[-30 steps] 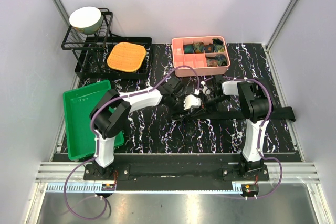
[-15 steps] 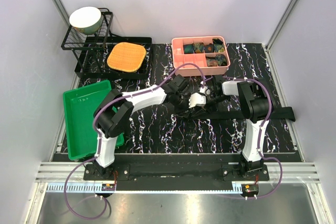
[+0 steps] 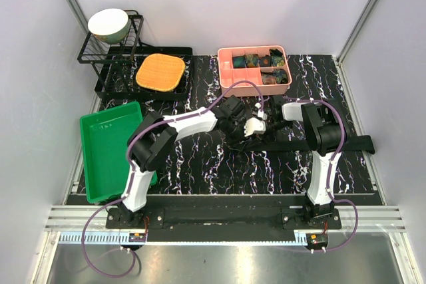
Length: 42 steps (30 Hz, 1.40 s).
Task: Roll the ties
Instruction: Roll the tie at the center of the board.
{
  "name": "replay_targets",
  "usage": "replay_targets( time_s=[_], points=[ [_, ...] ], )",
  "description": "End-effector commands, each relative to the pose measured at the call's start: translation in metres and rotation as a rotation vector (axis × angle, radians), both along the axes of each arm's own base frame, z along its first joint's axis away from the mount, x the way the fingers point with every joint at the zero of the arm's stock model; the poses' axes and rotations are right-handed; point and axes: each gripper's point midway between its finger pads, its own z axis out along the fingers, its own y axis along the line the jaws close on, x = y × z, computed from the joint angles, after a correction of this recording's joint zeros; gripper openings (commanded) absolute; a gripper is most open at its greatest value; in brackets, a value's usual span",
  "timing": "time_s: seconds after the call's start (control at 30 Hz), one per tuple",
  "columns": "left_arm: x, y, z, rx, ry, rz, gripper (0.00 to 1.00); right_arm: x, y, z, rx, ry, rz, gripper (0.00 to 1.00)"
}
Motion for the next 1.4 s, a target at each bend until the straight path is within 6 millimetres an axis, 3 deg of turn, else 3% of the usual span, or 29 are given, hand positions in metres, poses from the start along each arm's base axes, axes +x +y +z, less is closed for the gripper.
replay_targets(
  time_s=[0.0,0.17,0.33,0.57,0.67,0.8,1.1,1.37],
  points=[
    [-0.01,0.002,-0.031,0.055,0.035,-0.013,0.4,0.009,-0.016,-0.034,-0.152,-0.068,0.007,0.0],
    [-0.009,0.009,-0.044,0.099,0.037,-0.005,0.4,0.008,-0.014,-0.032,-0.136,-0.069,0.012,0.0],
    [-0.016,0.032,-0.055,0.174,0.05,-0.014,0.27,0.009,-0.01,-0.016,-0.101,-0.078,0.01,0.01],
    [-0.028,0.055,-0.062,0.238,0.063,-0.047,0.19,0.033,-0.021,0.029,-0.032,-0.116,-0.047,0.19],
    [-0.028,0.058,-0.064,0.251,0.061,-0.049,0.18,0.034,-0.027,0.037,-0.008,-0.121,-0.048,0.23],
    [-0.025,0.056,-0.064,0.253,0.057,-0.05,0.18,0.026,-0.021,0.046,0.065,-0.111,-0.035,0.29],
    [-0.025,0.054,-0.063,0.249,0.067,-0.05,0.18,0.01,-0.011,0.051,0.116,-0.104,-0.007,0.41],
    [-0.025,0.053,-0.062,0.249,0.069,-0.046,0.18,0.002,-0.002,0.03,0.069,-0.105,0.022,0.37]
  ],
)
